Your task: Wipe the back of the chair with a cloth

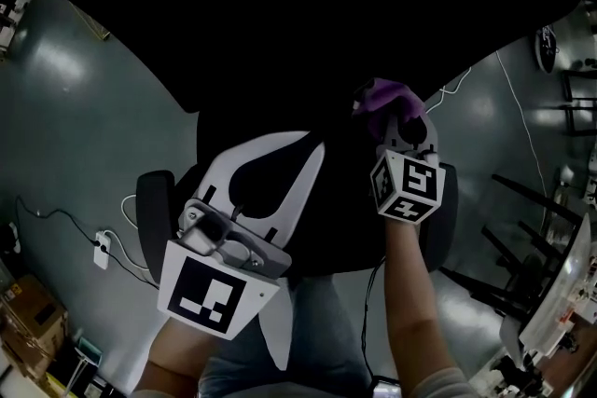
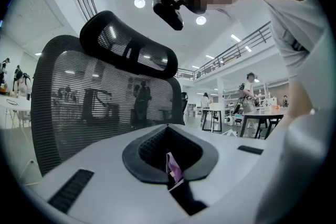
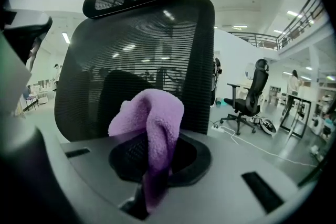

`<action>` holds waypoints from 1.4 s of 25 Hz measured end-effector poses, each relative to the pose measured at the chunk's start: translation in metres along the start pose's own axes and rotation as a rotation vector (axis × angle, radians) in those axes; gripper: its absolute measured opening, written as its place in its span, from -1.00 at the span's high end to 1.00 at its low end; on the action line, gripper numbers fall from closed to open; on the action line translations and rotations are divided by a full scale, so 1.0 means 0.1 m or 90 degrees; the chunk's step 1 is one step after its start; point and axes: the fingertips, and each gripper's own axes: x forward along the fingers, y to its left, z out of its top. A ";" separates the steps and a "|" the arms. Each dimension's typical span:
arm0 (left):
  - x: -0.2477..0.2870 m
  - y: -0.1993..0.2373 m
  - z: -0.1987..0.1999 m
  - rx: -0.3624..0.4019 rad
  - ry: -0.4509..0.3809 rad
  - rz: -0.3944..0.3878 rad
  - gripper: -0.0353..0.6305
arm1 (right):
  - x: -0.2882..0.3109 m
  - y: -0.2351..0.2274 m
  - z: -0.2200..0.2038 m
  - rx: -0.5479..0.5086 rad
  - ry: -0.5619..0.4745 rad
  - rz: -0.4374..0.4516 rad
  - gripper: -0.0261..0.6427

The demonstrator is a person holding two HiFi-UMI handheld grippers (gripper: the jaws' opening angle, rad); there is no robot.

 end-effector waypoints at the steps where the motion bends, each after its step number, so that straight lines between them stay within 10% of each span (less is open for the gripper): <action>1: -0.01 0.02 0.00 -0.001 -0.002 -0.005 0.86 | 0.01 0.05 0.01 -0.001 0.000 0.002 0.77; 35: -0.72 0.61 0.03 0.026 0.005 0.023 0.86 | 0.14 1.64 0.15 0.014 0.005 0.102 0.78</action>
